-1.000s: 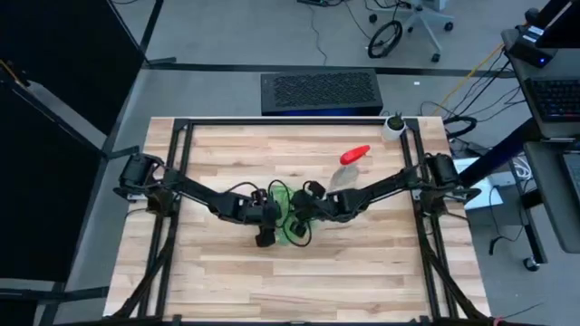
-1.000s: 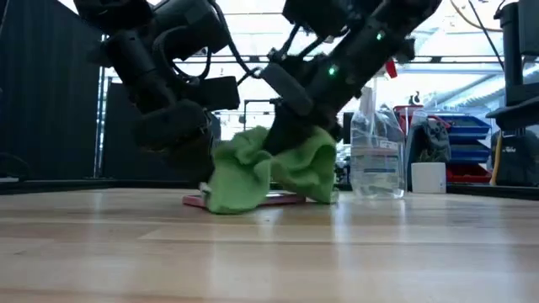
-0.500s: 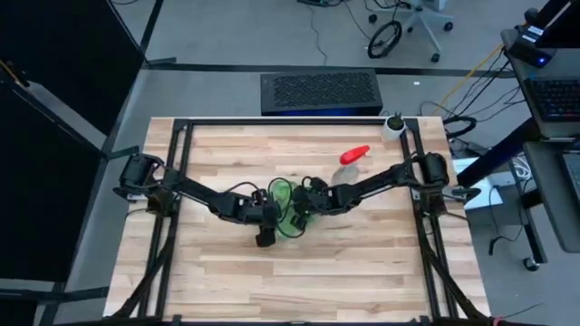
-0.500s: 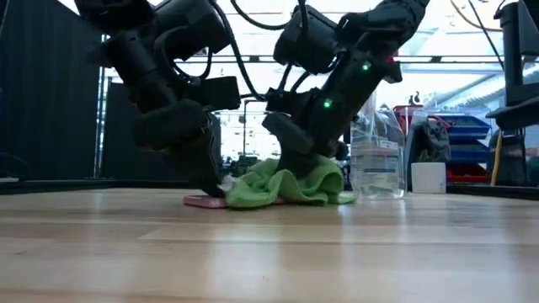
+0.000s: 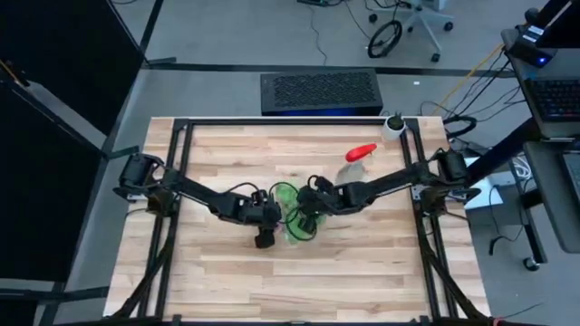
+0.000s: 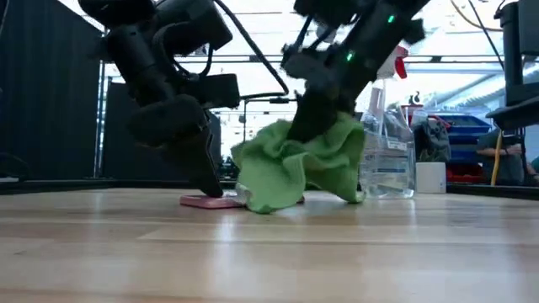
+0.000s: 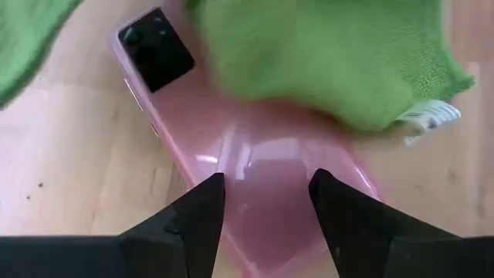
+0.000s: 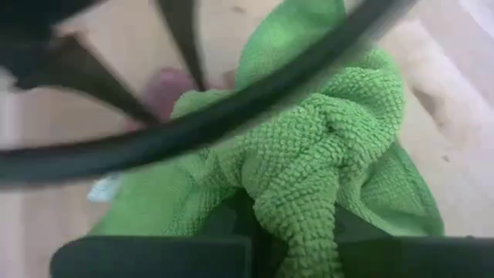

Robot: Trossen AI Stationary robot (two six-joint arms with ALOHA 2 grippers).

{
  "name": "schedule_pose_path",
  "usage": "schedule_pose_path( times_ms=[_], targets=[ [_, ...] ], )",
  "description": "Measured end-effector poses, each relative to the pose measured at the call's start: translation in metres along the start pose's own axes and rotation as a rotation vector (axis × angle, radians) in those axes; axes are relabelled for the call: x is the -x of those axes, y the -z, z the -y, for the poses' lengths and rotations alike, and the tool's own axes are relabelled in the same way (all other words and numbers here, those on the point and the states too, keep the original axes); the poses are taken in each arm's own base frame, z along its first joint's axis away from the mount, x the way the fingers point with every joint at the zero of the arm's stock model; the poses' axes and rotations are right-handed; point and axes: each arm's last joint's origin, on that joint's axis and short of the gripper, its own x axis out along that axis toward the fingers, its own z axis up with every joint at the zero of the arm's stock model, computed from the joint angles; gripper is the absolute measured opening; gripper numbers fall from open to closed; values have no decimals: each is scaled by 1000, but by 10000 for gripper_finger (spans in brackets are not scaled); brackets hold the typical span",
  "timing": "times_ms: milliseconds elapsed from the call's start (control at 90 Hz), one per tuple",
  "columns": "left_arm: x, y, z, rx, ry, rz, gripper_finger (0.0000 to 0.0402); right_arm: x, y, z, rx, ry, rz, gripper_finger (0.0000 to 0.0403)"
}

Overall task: Apply microfiber cloth
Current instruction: Wipe the back and front of the cellphone with the green microfiber cloth

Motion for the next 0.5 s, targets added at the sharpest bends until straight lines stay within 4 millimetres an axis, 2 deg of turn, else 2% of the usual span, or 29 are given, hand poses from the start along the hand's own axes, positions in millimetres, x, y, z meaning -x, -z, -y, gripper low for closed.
schedule_pose_path(
  times_ms=[122, 256, 367, 500],
  targets=[
    [27, -15, -3, 13, -23, 48, 184, 3, 9, -15, 20, -44, -28, 22],
    [41, -13, -14, 18, -106, 12, 184, -14, 27, -26, 27, -32, -87, 22],
    [36, 0, -27, 25, -174, -62, 184, -39, 41, -27, 20, 17, -118, 22],
    [12, 18, -34, 44, -162, -116, 184, -55, 44, -25, -5, 57, -102, 22]
  ],
)
